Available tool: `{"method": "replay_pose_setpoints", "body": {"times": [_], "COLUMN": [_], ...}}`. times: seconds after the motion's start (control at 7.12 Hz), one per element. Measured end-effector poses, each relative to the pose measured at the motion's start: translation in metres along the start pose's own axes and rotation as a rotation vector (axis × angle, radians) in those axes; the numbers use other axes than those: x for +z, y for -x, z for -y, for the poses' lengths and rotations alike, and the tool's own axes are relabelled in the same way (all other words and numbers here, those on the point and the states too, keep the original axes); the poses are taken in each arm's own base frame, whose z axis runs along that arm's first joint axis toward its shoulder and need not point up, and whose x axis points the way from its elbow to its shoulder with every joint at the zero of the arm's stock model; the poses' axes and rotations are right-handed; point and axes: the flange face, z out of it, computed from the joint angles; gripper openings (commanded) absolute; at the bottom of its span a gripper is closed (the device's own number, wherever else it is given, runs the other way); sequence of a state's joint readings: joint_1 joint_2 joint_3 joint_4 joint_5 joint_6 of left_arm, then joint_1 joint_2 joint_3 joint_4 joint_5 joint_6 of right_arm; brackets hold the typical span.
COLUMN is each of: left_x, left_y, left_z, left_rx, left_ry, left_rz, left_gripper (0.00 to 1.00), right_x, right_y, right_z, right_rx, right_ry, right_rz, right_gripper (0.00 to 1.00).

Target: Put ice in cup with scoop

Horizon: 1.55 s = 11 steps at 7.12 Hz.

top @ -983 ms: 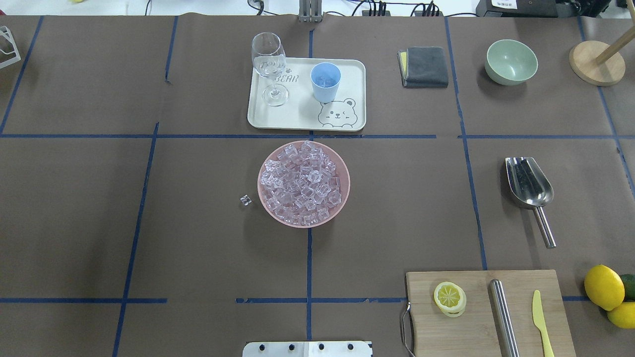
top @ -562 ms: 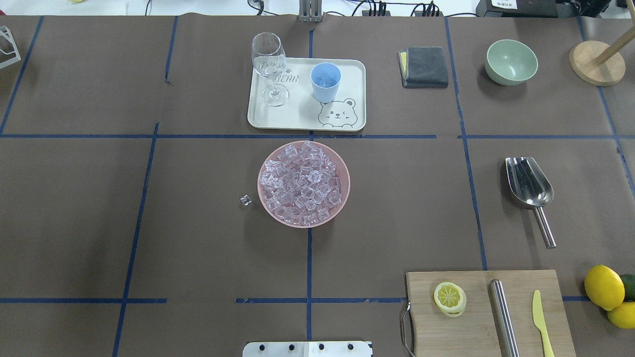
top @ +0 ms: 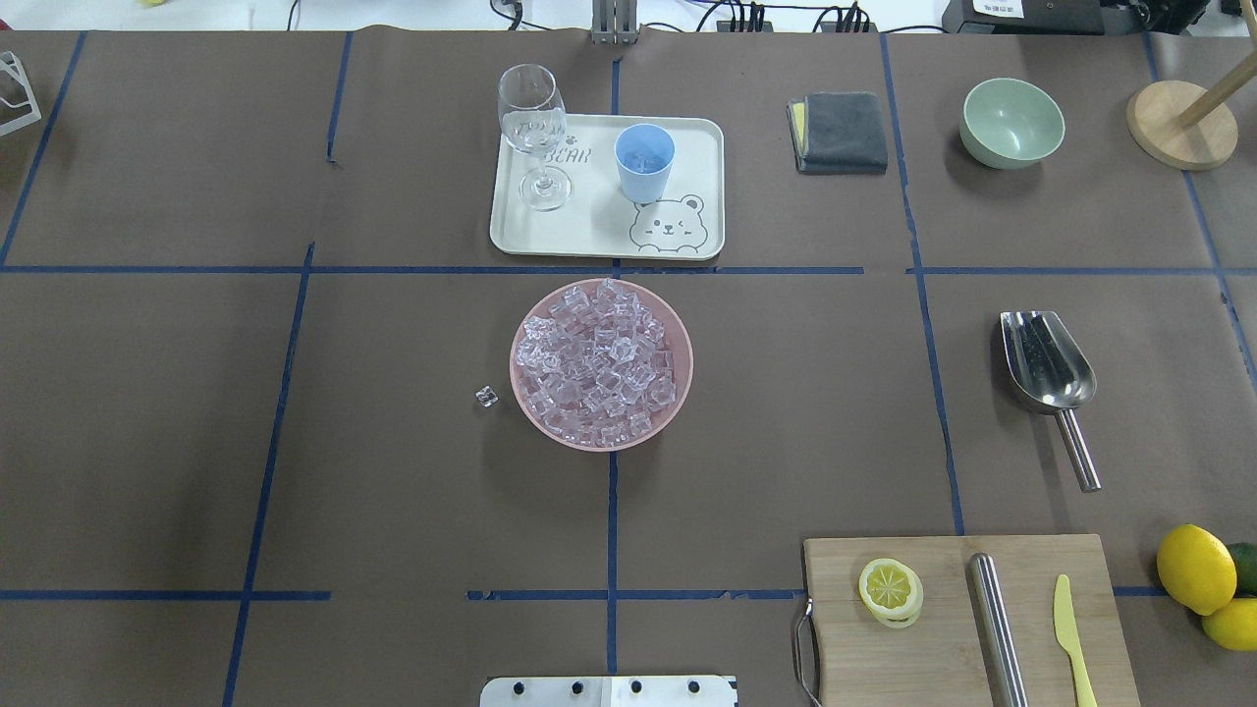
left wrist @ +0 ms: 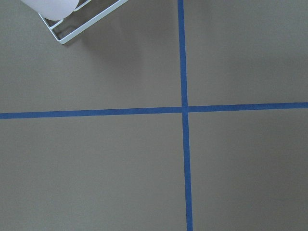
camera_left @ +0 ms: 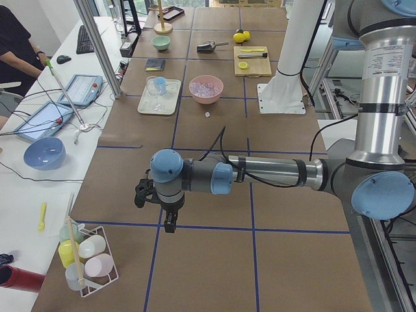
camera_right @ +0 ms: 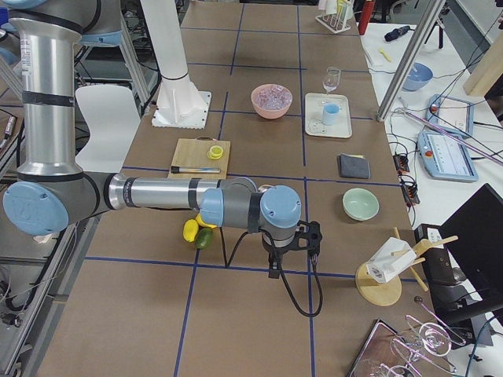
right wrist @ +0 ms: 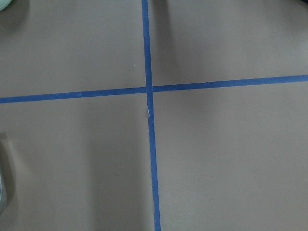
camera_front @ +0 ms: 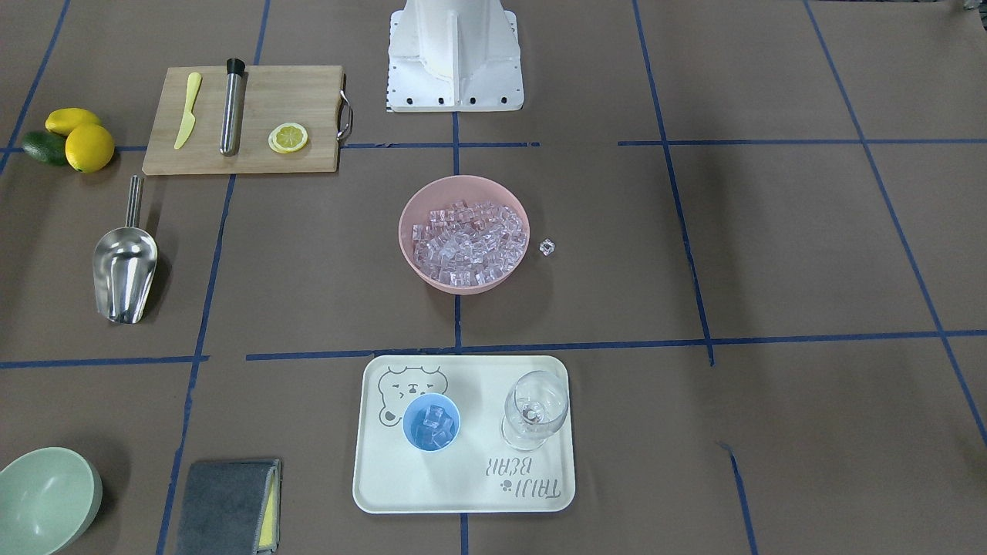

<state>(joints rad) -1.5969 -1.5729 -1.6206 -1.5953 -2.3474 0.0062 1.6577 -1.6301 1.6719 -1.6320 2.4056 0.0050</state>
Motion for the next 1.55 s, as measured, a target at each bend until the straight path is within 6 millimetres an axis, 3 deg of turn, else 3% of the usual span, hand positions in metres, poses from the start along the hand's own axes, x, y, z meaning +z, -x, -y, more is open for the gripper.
{"method": "replay_pose_setpoints", "body": {"times": [0.56, 1.55], "left_x": [-0.0035, -0.0046], "left_y": [-0.0035, -0.0045], "left_z": [0.0008, 0.0017], "left_rx": [0.006, 0.008], "left_ry": [-0.008, -0.010], "left_rz": [-0.001, -0.001], "left_gripper": [1.00, 1.00], "right_x": [0.0098, 0.0044], "right_y": [-0.0117, -0.0054], "right_z": [0.0039, 0.0077], "right_rx": [-0.014, -0.032], "right_ry": [-0.045, -0.061], "right_rz": [-0.004, 0.000], "right_gripper": [1.00, 1.00]}}
